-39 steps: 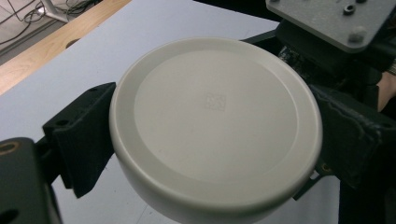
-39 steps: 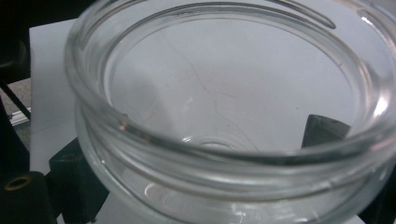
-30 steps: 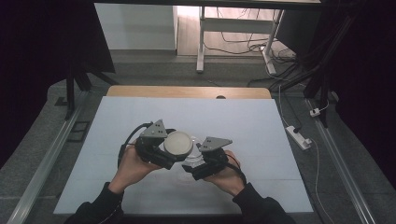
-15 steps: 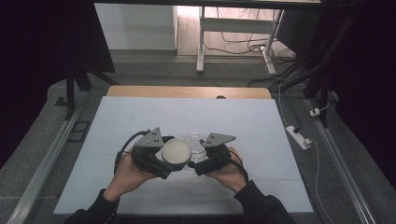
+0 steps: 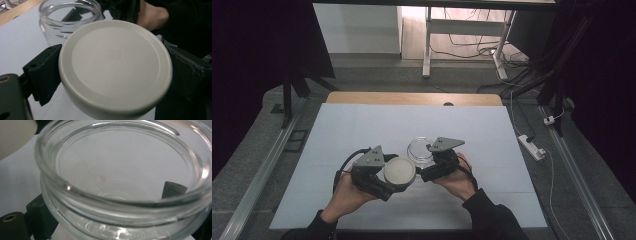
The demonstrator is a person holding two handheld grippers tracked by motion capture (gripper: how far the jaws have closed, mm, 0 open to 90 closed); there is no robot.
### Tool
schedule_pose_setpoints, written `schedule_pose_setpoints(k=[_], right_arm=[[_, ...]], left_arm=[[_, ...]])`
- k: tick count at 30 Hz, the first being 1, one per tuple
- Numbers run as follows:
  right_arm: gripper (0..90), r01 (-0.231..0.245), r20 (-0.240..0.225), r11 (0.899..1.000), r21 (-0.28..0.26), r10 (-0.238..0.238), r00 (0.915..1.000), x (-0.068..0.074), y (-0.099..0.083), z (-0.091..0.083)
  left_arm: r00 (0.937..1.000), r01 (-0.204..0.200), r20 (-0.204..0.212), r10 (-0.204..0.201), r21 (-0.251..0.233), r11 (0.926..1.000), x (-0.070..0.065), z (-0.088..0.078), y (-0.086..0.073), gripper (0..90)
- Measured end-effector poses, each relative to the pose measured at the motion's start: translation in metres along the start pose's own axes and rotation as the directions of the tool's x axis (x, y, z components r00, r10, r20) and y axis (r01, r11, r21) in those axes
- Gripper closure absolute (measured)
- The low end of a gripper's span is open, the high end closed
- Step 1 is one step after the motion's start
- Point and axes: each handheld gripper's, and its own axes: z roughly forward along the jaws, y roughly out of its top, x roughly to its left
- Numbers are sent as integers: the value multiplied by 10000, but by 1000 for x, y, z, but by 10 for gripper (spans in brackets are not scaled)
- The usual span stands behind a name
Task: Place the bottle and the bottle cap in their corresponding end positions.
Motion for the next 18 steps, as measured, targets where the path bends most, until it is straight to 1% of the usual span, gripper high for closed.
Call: schedule_pose_setpoints(k=[4, 6, 7, 9, 13, 14, 15, 18], right_arm=[[69, -60, 37, 10000, -14, 60, 10000, -3, 2, 3], [69, -90, 61, 10000, -39, 90, 9999, -6, 4, 6], [69, -102, 49, 9999, -52, 102, 9999, -7, 4, 7], [69, -111, 73, 9999, -44, 111, 9999, -8, 5, 10], [69, -140, 101, 9999, -19, 140, 9999, -10, 5, 13], [69, -149, 125, 9999, -19, 149, 9998, -12, 5, 16], [69, -149, 125, 9999, -19, 149, 9998, -12, 5, 16], [69, -195, 216, 9998, 20, 194, 9996, -16, 5, 20]], left_arm=[[9999, -18, 148, 18, 20, 10000, -2, 4, -4, 82], [9997, -86, 234, 85, 29, 10000, -3, 7, -6, 81], [9992, -186, 348, 184, 32, 9998, -4, 10, -9, 81], [9990, -227, 396, 225, 53, 9997, -5, 11, -11, 81], [9979, -372, 528, 364, 149, 9992, -6, 19, -17, 81], [9971, -440, 634, 423, 255, 9987, -6, 25, -20, 81], [9971, -440, 634, 423, 255, 9987, -6, 25, -20, 81], [9960, -658, 628, 637, 328, 9973, -7, 33, -24, 81]])
